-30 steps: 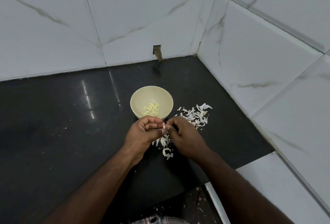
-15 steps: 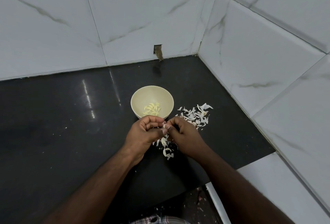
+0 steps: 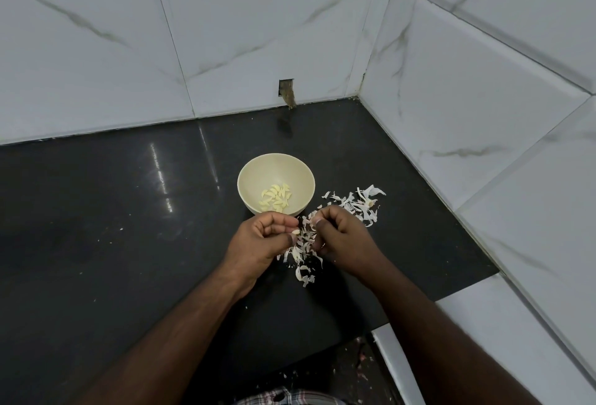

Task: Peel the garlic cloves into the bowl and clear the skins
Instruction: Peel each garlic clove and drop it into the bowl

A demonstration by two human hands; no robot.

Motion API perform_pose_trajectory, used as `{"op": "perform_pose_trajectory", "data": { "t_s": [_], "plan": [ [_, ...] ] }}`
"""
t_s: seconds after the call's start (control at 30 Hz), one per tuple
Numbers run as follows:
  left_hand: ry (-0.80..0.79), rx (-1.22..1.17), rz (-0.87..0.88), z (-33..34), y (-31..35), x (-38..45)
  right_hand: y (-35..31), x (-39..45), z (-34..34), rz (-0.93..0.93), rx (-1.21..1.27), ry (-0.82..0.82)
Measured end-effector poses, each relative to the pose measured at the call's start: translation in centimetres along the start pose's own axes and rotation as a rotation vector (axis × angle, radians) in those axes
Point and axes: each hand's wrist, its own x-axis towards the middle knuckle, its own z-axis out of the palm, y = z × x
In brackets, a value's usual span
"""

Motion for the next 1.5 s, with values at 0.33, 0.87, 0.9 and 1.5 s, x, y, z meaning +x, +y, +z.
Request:
{"op": "perform_pose_trajectory", "data": {
  "t_s": [0.33, 0.87, 0.9, 1.5],
  "plan": [
    [0.007, -0.021, -0.054, 0.2, -0.6, -0.1, 0.9, 0.1, -1.3, -0.087, -0.196, 0.080],
    [0.019, -0.003, -0.048, 0.4, -0.4, -0.5, 0.2, -0.1, 0.1, -0.153, -0.298, -0.048],
    [0.014, 0.000, -0.048, 0.4, -0.4, -0.5, 0.3, 0.0, 0.1, -0.152, -0.291, -0.053],
    [0.004, 0.037, -0.035, 0.2, -0.2, -0.7, 0.2, 0.0, 0.5, -0.162, -0.305, -0.026]
  ]
}}
